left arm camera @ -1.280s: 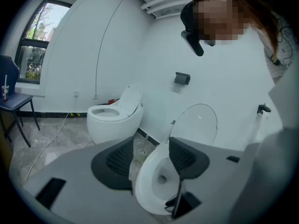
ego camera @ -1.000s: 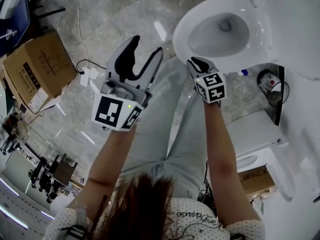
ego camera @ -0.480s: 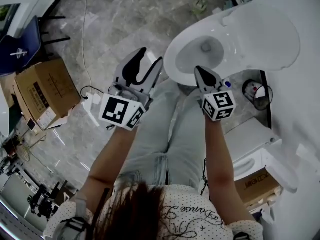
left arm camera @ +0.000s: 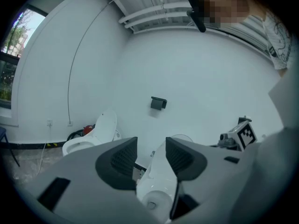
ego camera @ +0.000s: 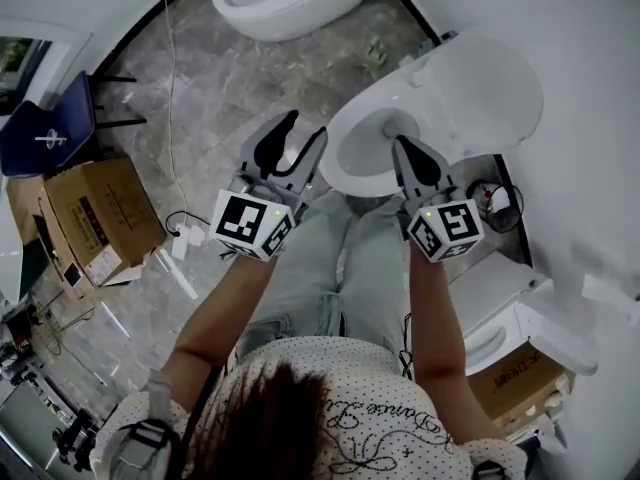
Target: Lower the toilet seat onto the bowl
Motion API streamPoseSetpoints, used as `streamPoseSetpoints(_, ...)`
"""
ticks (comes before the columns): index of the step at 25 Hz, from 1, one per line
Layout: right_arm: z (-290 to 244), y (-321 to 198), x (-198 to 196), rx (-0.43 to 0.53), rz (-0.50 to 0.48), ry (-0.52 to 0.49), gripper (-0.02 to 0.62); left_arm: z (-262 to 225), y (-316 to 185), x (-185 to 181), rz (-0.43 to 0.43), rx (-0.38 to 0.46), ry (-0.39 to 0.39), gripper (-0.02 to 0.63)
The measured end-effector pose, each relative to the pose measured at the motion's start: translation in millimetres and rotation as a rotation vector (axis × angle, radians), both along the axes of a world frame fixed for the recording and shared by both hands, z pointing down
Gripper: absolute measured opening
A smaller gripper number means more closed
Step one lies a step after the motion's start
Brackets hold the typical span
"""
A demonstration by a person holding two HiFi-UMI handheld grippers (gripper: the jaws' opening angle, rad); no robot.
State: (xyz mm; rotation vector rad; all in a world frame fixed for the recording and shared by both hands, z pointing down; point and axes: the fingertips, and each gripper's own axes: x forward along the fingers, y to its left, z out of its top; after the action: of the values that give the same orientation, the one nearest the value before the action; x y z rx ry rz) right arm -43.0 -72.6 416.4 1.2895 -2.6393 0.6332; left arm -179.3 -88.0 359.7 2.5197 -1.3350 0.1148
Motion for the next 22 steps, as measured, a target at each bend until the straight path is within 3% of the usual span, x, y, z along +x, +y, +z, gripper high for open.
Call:
streamPoseSetpoints(6, -69, 1, 21, 0.119, 0.058, -0.025, 0.011, -33, 1, 10, 0.024, 0.033, 0.010, 0.190)
streamPoseSetpoints(10, -115, 5, 38, 0.155, 0.120, -0.166, 0.011, -52, 5, 20, 0.062, 0.063, 0.005, 0.169)
streamPoseSetpoints(12, -137, 8, 47, 0.195, 0.141, -0.187, 0.011, -61, 7, 24, 0.076, 0.085, -0.014, 0.149)
streamPoseSetpoints(22, -203, 37, 71, 0.407, 0.202, -0.041, 0.011, -111, 21, 54, 0.175, 0.164, 0.008, 0.051)
